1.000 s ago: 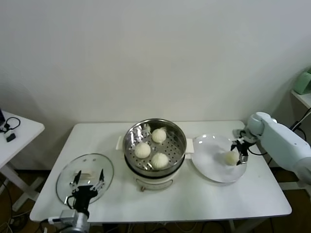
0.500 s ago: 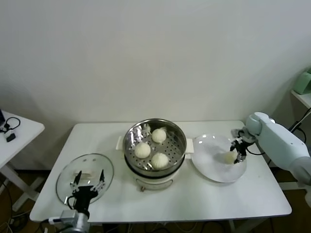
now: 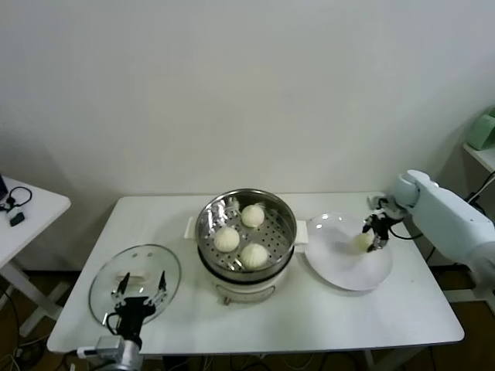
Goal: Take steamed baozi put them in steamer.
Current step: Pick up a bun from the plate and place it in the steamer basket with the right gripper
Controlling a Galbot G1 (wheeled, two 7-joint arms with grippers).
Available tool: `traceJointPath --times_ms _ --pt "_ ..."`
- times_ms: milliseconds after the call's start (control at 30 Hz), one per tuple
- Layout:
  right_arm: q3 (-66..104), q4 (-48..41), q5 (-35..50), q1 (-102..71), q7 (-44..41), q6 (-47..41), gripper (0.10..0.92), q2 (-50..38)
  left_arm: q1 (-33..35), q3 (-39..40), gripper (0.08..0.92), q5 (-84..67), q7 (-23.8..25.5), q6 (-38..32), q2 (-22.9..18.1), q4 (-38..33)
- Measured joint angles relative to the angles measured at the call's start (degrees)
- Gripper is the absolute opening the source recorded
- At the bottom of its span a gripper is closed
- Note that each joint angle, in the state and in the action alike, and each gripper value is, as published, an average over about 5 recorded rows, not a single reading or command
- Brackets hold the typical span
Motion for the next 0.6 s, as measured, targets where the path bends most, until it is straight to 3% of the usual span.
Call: traceJointPath --times_ms 600 --pt "-33.94 15.8 39.86 31.44 2.87 -10.98 0.617 2.6 0.62 1.8 0.823 1.08 0.23 -0.67 1.62 -1.84"
